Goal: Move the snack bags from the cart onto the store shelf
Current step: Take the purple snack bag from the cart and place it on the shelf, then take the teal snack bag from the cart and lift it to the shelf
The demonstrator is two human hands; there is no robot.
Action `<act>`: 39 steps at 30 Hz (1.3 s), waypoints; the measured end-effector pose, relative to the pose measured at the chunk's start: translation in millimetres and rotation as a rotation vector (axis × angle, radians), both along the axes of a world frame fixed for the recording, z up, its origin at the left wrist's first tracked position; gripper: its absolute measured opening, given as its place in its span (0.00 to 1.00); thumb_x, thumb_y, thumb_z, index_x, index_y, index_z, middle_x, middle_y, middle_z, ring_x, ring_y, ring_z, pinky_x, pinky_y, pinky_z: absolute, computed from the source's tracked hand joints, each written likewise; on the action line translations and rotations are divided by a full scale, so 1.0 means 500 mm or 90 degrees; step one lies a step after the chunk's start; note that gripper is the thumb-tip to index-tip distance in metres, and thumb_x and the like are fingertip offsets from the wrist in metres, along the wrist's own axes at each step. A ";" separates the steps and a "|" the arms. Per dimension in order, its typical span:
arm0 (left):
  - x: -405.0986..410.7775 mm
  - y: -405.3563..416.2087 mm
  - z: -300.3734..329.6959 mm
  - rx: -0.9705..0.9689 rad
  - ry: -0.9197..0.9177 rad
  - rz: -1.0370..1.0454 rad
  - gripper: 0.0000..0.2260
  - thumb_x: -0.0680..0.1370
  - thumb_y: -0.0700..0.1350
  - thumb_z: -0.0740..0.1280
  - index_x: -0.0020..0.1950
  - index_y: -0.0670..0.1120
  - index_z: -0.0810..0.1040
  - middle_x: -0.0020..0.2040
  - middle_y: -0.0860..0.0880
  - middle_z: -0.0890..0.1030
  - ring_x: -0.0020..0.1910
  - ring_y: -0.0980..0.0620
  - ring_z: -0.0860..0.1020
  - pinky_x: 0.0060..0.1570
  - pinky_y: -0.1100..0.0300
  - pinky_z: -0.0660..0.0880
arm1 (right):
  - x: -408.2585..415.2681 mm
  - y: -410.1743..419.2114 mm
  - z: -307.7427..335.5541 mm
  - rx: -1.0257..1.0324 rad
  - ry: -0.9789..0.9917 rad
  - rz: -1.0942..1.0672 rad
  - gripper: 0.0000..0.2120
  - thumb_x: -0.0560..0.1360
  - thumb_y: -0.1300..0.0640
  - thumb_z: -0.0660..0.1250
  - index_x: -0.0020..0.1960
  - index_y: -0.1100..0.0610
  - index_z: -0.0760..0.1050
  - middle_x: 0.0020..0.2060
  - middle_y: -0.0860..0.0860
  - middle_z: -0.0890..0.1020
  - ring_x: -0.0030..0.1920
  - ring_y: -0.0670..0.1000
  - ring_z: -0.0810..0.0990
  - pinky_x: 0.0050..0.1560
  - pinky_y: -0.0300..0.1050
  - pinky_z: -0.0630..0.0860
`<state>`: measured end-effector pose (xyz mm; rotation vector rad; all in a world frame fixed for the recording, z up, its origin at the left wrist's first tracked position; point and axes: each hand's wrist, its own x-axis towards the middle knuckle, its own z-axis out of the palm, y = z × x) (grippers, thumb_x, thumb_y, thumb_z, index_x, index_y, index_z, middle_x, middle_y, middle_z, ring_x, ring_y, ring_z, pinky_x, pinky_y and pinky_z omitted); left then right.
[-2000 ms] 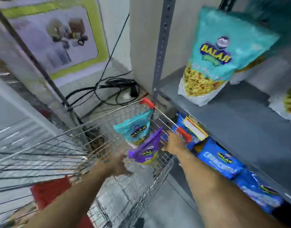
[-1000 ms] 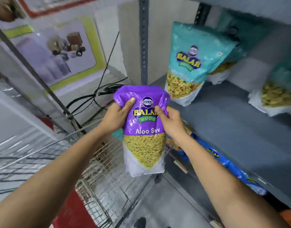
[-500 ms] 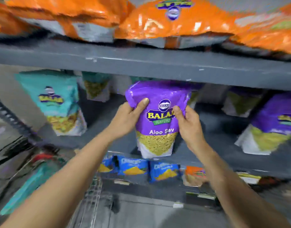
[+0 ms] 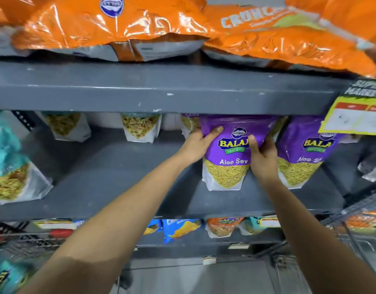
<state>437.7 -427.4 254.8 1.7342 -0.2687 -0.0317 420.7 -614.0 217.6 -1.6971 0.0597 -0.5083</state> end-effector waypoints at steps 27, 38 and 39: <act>-0.759 0.842 -0.446 0.100 0.504 0.578 0.10 0.69 0.49 0.71 0.35 0.43 0.78 0.31 0.45 0.76 0.34 0.52 0.72 0.38 0.46 0.75 | -0.332 0.940 -0.274 -0.419 0.131 0.721 0.10 0.73 0.59 0.74 0.51 0.64 0.84 0.50 0.60 0.85 0.51 0.51 0.81 0.52 0.36 0.69; -0.803 1.030 -0.606 -0.083 0.440 0.706 0.33 0.68 0.49 0.77 0.70 0.45 0.69 0.66 0.48 0.77 0.63 0.47 0.76 0.66 0.47 0.72 | -0.335 1.241 -0.511 -0.345 0.479 0.844 0.20 0.78 0.56 0.68 0.69 0.56 0.72 0.60 0.54 0.81 0.50 0.49 0.80 0.51 0.41 0.76; -0.799 1.036 -0.610 -0.081 0.435 0.693 0.28 0.70 0.51 0.75 0.68 0.46 0.72 0.65 0.49 0.78 0.61 0.49 0.78 0.62 0.51 0.75 | -0.341 1.247 -0.523 -0.344 0.486 0.848 0.19 0.79 0.55 0.66 0.68 0.56 0.72 0.61 0.54 0.81 0.51 0.49 0.80 0.53 0.44 0.77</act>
